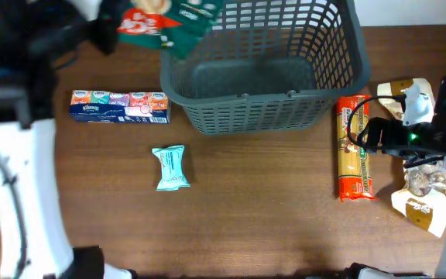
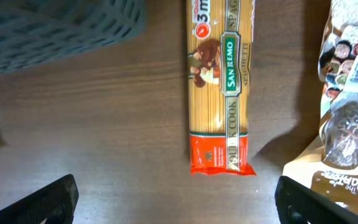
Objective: Pack container
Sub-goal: 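Lift the green pouch with the left gripper and drop it into the basket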
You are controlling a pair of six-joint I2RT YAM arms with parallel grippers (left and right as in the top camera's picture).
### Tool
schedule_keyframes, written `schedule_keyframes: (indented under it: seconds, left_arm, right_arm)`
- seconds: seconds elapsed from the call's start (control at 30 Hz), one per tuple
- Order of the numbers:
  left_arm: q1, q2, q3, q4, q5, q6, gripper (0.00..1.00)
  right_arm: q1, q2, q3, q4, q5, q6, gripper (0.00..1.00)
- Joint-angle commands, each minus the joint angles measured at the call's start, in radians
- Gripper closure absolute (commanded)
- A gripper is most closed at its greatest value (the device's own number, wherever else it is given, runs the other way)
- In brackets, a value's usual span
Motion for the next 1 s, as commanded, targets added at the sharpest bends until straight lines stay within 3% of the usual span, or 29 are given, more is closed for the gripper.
schedule_keyframes:
  seconds: [0.0,0.3,0.67,0.73,0.77,0.8,0.83,0.87,0.97]
  left_arm:
    - [-0.058,0.087,0.027,0.075,0.032,0.018,0.98]
    - [-0.194,0.338,0.027,0.213,0.032,-0.046,0.98]
    - [-0.268,0.46,0.027,0.201,0.021,-0.092,0.99]
    - [-0.267,0.46,0.027,0.2,0.02,-0.111,0.88]
    - [-0.267,0.46,0.027,0.2,0.021,-0.124,0.66]
    - [-0.267,0.46,0.027,0.2,0.021,-0.139,0.54]
    - [-0.267,0.46,0.027,0.2,0.021,-0.157,0.3]
    - [-0.267,0.459,0.027,0.2,0.021,-0.174,0.2]
    - [-0.26,0.44,0.027,0.2,0.021,-0.231,0.21]
  right_arm:
    - [-0.006,0.002,0.016,-0.009,-0.017,0.0,0.01]
    - [-0.006,0.002,0.016,-0.04,-0.017,-0.003,0.01]
    - [-0.006,0.002,0.016,-0.05,-0.016,-0.003,0.01]
    - [-0.006,0.002,0.016,-0.05,-0.016,-0.003,0.01]
    - [-0.006,0.002,0.016,-0.05,-0.016,-0.003,0.01]
    - [-0.006,0.002,0.016,-0.05,-0.016,-0.003,0.01]
    - [-0.006,0.002,0.016,-0.05,-0.017,-0.003,0.01]
    - [-0.006,0.002,0.016,-0.05,-0.016,-0.003,0.01]
    - [-0.006,0.002,0.016,-0.05,-0.016,-0.003,0.01]
